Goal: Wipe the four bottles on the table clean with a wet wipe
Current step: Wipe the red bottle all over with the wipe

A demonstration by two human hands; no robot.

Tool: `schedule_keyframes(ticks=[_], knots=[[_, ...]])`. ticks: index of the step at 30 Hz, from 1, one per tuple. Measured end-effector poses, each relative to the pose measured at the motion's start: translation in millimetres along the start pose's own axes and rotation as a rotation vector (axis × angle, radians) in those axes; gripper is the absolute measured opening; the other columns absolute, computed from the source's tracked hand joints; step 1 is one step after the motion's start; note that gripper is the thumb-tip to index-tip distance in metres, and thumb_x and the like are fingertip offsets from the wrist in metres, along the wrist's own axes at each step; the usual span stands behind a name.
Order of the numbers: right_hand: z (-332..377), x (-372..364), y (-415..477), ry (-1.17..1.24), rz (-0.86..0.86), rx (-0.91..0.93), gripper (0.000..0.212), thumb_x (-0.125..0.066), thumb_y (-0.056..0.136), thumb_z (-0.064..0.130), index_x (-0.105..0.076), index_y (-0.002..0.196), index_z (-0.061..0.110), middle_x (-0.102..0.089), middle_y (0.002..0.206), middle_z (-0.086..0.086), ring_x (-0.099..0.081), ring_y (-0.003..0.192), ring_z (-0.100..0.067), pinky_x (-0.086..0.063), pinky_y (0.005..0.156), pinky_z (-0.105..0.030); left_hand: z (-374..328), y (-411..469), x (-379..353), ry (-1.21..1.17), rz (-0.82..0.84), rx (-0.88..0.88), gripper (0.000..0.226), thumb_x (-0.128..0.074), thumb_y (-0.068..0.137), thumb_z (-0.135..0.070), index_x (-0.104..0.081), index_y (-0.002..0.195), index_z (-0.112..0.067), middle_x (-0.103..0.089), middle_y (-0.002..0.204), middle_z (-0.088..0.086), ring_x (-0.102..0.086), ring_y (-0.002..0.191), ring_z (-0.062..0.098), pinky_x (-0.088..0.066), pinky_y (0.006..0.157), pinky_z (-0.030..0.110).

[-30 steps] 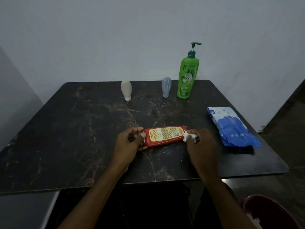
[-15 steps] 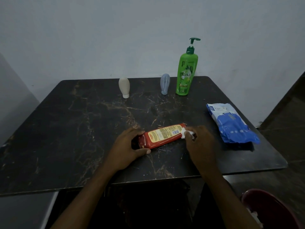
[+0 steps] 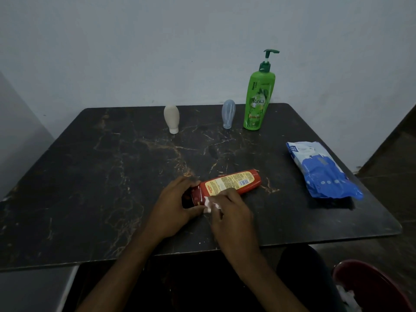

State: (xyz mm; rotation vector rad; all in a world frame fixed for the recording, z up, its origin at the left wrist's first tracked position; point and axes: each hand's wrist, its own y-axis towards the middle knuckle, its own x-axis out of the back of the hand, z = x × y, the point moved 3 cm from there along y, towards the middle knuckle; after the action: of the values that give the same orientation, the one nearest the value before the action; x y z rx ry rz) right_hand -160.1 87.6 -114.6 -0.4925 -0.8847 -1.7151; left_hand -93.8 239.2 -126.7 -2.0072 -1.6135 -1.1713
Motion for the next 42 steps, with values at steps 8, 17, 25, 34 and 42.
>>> schedule_keyframes(ticks=[8, 17, 25, 34, 42], knots=[[-77, 61, 47, -0.005, -0.136, -0.345, 0.013, -0.061, 0.095, 0.012, -0.069, 0.104, 0.007, -0.068, 0.105, -0.011, -0.061, 0.089, -0.014, -0.048, 0.079, -0.023, 1, -1, 2, -0.011, 0.038, 0.022, 0.071, -0.086, 0.074, -0.045, -0.055, 0.136, -0.028, -0.053, 0.133, -0.014, -0.05, 0.119, 0.004, -0.046, 0.097, 0.023], [-17, 18, 21, -0.074, 0.071, -0.247, 0.023, -0.052, 0.099, 0.02, -0.063, 0.12, 0.018, -0.051, 0.13, 0.003, -0.057, 0.103, -0.008, -0.052, 0.09, -0.025, 5, -3, -1, -0.035, 0.031, 0.059, 0.067, -0.087, 0.073, -0.045, -0.052, 0.129, -0.034, -0.053, 0.13, -0.016, -0.052, 0.114, 0.002, -0.047, 0.094, 0.023], [6, -6, 0, -0.07, 0.074, 0.023, 0.018, -0.065, 0.089, 0.012, -0.072, 0.106, 0.015, -0.055, 0.12, 0.001, -0.059, 0.1, -0.011, -0.048, 0.084, -0.02, 5, -4, -1, -0.079, 0.021, 0.023, 0.062, -0.088, 0.073, -0.034, -0.055, 0.126, -0.034, -0.058, 0.126, -0.016, -0.058, 0.112, 0.003, -0.054, 0.096, 0.03], [-73, 50, 37, 0.045, -0.102, -0.423, 0.008, -0.059, 0.096, 0.018, -0.065, 0.1, 0.014, -0.062, 0.097, 0.003, -0.047, 0.07, 0.007, -0.035, 0.055, -0.008, 7, -3, -2, -0.049, 0.063, 0.059, 0.069, -0.086, 0.072, -0.048, -0.051, 0.129, -0.036, -0.056, 0.129, -0.015, -0.055, 0.114, 0.003, -0.052, 0.095, 0.029], [-68, 43, 40, 0.026, -0.034, -0.461, 0.021, -0.059, 0.096, 0.021, -0.062, 0.117, 0.015, -0.062, 0.114, -0.002, -0.054, 0.086, -0.002, -0.03, 0.058, -0.009, 8, -2, -3, -0.046, 0.071, 0.074, 0.069, -0.086, 0.072, -0.049, -0.05, 0.13, -0.037, -0.056, 0.13, -0.015, -0.055, 0.115, 0.004, -0.052, 0.096, 0.028]])
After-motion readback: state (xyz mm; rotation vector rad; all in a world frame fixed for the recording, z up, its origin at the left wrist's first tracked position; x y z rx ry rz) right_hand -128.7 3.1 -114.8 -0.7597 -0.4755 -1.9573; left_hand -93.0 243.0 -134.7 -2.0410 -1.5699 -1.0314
